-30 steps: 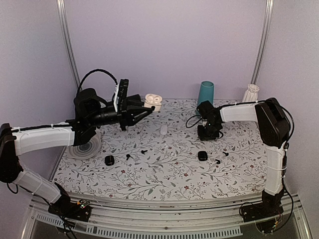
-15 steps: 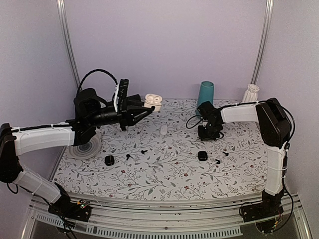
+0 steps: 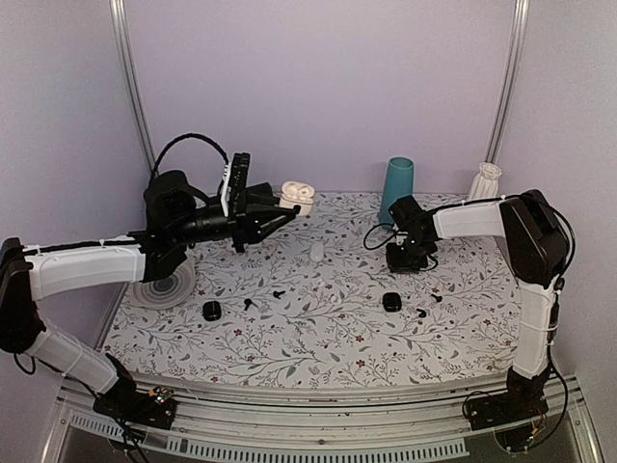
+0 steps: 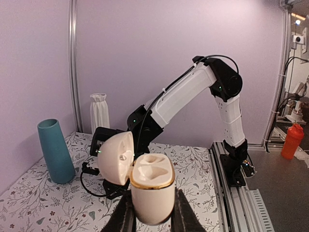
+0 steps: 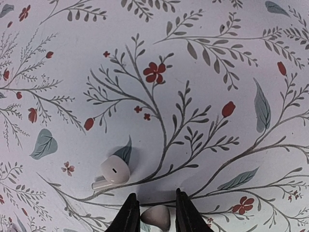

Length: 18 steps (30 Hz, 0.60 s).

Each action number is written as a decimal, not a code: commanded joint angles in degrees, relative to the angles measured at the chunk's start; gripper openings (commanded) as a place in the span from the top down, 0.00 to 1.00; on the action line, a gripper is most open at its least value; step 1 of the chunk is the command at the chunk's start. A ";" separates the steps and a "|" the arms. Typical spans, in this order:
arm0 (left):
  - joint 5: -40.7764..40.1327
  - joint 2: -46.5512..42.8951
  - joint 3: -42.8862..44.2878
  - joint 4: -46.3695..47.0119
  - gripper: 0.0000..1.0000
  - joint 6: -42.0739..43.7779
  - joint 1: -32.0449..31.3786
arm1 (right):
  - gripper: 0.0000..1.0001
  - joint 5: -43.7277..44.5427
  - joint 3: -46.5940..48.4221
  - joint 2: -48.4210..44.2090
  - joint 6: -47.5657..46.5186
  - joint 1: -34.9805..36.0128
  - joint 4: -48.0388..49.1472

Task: Insert the wireless bluetooth earbuds into the charging case
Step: Pick up the left earbud from the center of the board.

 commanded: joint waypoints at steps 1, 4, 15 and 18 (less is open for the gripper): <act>0.26 0.49 1.70 0.60 1.00 -0.12 0.43 | 0.75 -2.59 -1.68 -0.30 -1.01 -0.37 -1.52; 0.25 0.54 1.79 0.75 1.00 -0.45 0.44 | 0.76 -3.31 -1.81 -0.37 -1.17 -0.41 -1.41; 0.16 0.86 2.23 0.63 1.00 -0.65 0.39 | 0.70 -3.68 -3.10 -1.86 -2.42 -0.40 -1.79; 0.21 0.97 2.23 0.64 1.00 -0.65 0.34 | 0.71 -3.05 -3.23 -1.89 -2.51 -0.41 -2.04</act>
